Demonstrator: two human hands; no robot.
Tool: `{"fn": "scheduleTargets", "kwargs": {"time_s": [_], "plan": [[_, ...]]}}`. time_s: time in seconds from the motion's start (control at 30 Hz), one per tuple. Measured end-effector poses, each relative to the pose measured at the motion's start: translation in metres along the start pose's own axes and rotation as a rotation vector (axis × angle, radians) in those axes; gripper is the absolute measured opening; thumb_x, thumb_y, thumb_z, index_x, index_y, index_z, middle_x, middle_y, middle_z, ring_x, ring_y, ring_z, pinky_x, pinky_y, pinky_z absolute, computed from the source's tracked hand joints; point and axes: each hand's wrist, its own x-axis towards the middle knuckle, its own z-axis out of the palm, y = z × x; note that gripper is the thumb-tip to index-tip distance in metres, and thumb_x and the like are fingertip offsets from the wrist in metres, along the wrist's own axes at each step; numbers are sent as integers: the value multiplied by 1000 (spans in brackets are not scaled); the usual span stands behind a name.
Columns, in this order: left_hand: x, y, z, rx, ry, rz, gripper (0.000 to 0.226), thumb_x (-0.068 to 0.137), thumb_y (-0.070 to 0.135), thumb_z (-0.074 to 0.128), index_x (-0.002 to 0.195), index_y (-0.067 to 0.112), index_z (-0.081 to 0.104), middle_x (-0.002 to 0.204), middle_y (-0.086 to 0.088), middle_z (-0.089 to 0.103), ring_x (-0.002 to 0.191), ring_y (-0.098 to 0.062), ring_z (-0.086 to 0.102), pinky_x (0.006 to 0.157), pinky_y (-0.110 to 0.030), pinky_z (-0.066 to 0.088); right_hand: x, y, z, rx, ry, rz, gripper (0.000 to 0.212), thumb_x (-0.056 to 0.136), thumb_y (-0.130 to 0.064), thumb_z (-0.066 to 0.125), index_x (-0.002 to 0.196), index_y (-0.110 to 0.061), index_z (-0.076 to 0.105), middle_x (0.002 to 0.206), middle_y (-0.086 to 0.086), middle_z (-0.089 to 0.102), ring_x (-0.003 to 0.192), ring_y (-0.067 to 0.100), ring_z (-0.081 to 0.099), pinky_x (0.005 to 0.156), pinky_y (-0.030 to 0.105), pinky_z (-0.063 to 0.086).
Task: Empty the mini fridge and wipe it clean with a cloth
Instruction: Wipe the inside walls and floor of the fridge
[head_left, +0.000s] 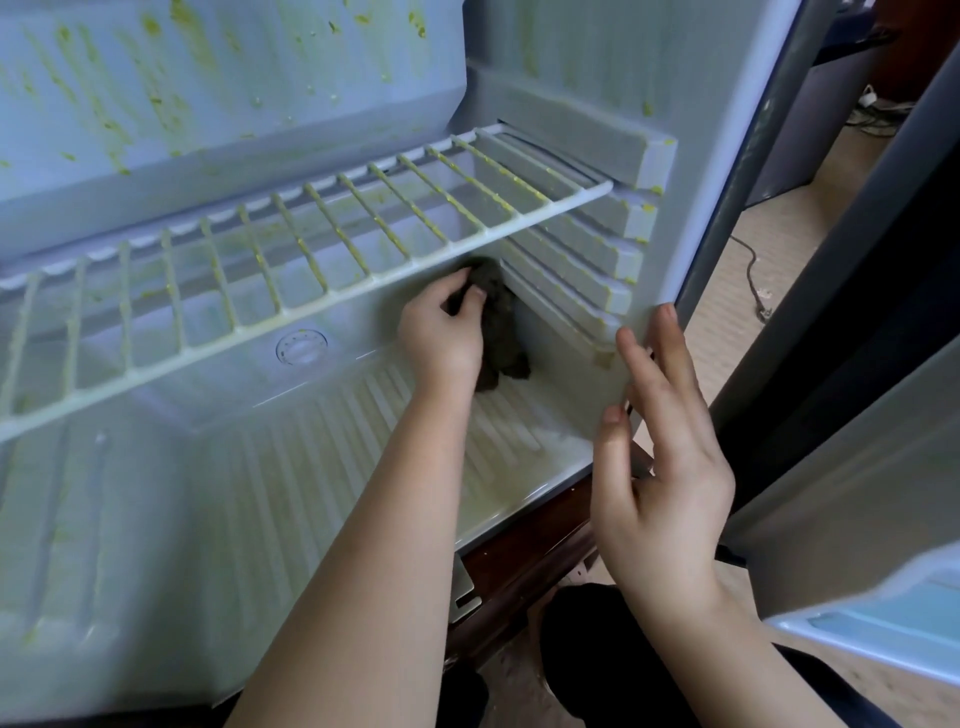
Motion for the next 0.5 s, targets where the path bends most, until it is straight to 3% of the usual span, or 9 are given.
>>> {"fn": "scheduleTargets", "kwargs": {"time_s": [0.13, 0.23, 0.33, 0.4, 0.5], "plan": [[13, 7, -9, -129, 124, -1, 24, 85, 18, 68, 102, 2, 72, 99, -14, 72, 99, -30, 68, 93, -40, 52, 0, 0, -1, 29, -11, -1, 45, 91, -9, 42, 134, -13, 54, 152, -3, 37, 132, 3, 44, 59, 19, 47], [8, 18, -4, 44, -48, 94, 38, 90, 24, 60, 121, 2, 65, 121, -14, 66, 116, -26, 60, 104, -32, 43, 1, -2, -1, 29, -18, -7, 45, 90, -9, 42, 134, -13, 54, 152, -2, 37, 130, -6, 42, 52, 14, 44], [-1, 14, 4, 146, -157, 90, 44, 97, 16, 56, 138, 3, 49, 142, -13, 51, 132, -23, 47, 103, -16, 28, 1, -1, -1, 24, -9, -12, 45, 90, -8, 42, 133, -12, 55, 151, -1, 38, 132, -6, 39, 54, 20, 49], [-3, 13, 2, 134, -157, 91, 45, 94, 17, 60, 135, 2, 53, 138, -15, 55, 127, -27, 52, 107, -25, 34, 0, -1, 0, 24, -2, -8, 46, 90, -7, 42, 134, -12, 55, 151, -1, 38, 135, 1, 40, 60, 22, 51], [-10, 10, -2, 170, -122, 196, 45, 82, 23, 61, 123, 4, 65, 117, -17, 66, 101, -37, 62, 92, -43, 48, 0, 0, 1, 24, 0, -6, 47, 89, -4, 44, 134, -12, 55, 151, -2, 38, 135, 2, 39, 60, 19, 49]]}}
